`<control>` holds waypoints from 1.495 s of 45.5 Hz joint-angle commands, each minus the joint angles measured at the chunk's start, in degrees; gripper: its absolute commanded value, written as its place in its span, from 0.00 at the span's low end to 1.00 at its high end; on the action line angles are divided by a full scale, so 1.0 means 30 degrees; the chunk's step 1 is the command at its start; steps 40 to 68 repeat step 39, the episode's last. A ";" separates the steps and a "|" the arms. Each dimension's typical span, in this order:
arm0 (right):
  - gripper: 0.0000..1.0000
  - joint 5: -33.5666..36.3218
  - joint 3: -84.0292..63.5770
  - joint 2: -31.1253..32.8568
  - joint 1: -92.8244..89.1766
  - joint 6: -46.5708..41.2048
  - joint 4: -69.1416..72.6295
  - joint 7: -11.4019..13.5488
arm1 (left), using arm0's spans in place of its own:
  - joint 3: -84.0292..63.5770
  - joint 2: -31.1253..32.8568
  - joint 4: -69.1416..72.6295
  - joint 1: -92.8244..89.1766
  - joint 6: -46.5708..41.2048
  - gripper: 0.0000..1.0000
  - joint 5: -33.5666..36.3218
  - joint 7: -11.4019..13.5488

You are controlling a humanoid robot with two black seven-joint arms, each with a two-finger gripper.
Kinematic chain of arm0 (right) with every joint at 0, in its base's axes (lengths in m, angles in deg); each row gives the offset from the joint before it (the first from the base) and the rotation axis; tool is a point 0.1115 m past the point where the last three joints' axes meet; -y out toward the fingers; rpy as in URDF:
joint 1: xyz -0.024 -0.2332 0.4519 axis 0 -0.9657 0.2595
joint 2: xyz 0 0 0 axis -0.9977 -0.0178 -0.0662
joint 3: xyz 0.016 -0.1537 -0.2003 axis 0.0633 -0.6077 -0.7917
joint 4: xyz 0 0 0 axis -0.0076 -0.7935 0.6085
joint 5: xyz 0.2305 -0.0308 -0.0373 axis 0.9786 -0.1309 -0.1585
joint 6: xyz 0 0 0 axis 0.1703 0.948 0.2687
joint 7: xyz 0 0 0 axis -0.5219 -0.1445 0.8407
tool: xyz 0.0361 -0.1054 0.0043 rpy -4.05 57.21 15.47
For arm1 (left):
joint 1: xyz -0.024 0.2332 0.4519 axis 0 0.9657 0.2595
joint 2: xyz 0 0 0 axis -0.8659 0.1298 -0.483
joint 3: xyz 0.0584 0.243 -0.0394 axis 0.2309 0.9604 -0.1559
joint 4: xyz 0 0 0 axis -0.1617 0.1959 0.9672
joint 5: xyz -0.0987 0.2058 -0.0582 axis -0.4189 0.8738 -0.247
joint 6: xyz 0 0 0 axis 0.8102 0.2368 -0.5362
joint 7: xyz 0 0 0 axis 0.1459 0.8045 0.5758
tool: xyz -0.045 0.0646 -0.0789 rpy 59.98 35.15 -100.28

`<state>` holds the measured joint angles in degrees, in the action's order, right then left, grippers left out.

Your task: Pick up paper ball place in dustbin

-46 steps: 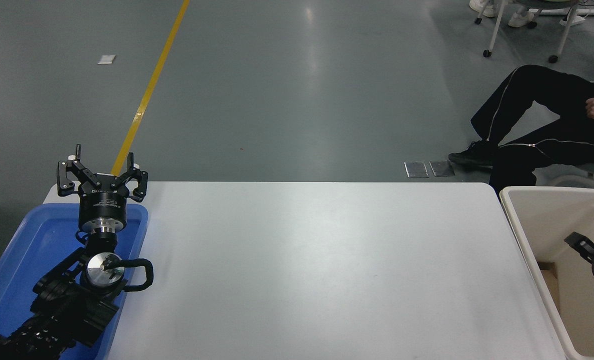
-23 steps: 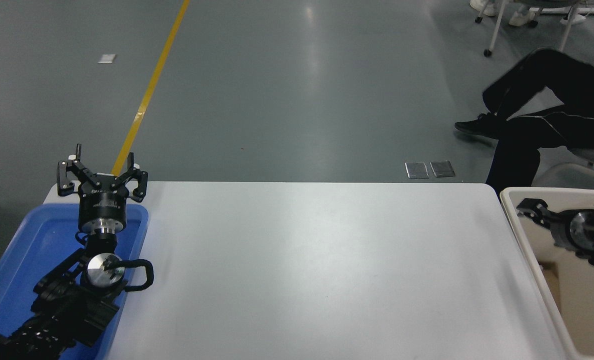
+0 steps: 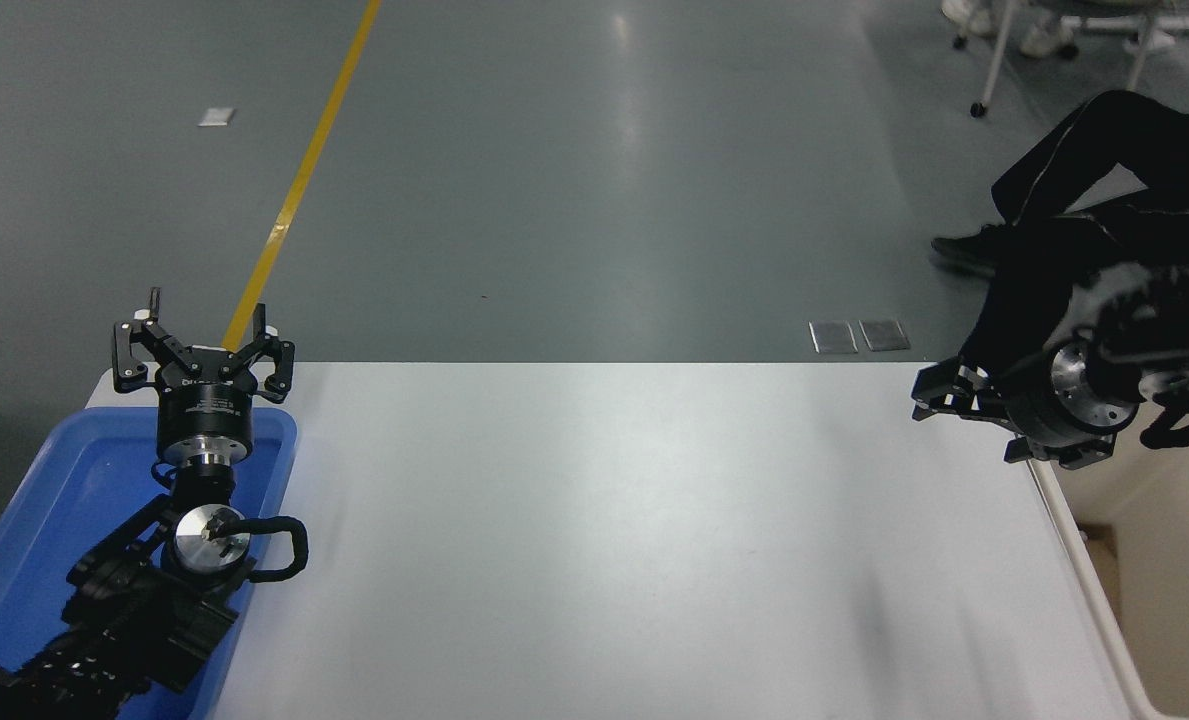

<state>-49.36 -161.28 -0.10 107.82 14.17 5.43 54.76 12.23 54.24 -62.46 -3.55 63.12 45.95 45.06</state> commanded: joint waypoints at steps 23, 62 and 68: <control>1.00 0.1435 -0.0815 -0.1698 0.4000 -0.3543 0.2062 0.0043 | 0.0000 0.0001 -0.0001 0.0025 -0.0002 0.99 0.0003 0.0000; 1.00 0.1465 -0.1225 -0.1347 0.3825 -0.3485 0.1945 0.0102 | 0.0000 0.0001 -0.0001 0.0025 -0.0002 0.99 0.0003 0.0000; 1.00 0.1465 -0.1225 -0.1347 0.3825 -0.3485 0.1945 0.0102 | 0.0000 0.0001 -0.0001 0.0025 -0.0002 0.99 0.0003 0.0000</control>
